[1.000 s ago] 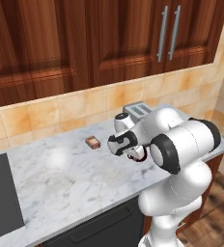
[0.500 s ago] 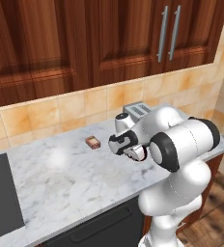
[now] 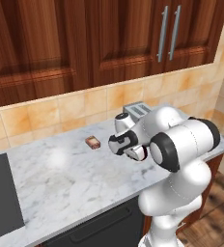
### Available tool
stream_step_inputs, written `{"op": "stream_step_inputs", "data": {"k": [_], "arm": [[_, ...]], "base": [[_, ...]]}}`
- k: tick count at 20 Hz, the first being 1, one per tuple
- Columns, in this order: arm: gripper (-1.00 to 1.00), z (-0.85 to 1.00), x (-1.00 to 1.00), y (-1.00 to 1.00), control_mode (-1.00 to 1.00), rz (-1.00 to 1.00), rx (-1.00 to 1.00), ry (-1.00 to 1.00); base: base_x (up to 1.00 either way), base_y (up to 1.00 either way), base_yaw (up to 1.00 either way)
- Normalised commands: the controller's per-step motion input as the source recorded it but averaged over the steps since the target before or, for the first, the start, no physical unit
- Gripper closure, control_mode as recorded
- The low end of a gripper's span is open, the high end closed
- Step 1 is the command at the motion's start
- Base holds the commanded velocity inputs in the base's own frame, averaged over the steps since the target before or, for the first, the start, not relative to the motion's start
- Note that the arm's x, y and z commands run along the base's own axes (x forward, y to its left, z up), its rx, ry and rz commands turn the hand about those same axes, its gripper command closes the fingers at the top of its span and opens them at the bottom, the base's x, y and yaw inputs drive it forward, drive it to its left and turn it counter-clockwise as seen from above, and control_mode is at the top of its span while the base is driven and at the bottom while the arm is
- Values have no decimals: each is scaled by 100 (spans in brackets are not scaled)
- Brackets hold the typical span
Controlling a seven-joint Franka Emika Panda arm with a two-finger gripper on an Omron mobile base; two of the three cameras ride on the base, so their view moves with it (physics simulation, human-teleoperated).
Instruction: Move the mug from next to the sink to the open cabinet. Then, move the bowl with the kiwi to the fridge to clear the area for faucet cleaning.
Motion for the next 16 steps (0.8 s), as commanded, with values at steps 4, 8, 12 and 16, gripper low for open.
{"op": "stream_step_inputs", "data": {"k": [4,8,12,16], "arm": [[100,45,-57,0,-100,6,0,0],[100,100,-100,0,-100,27,0,-2],[100,100,-100,0,-100,43,-2,-1],[100,76,-100,0,-100,55,-3,0]], "base": [[0,0,0],[0,0,0],[0,0,0],[0,0,0]]}}
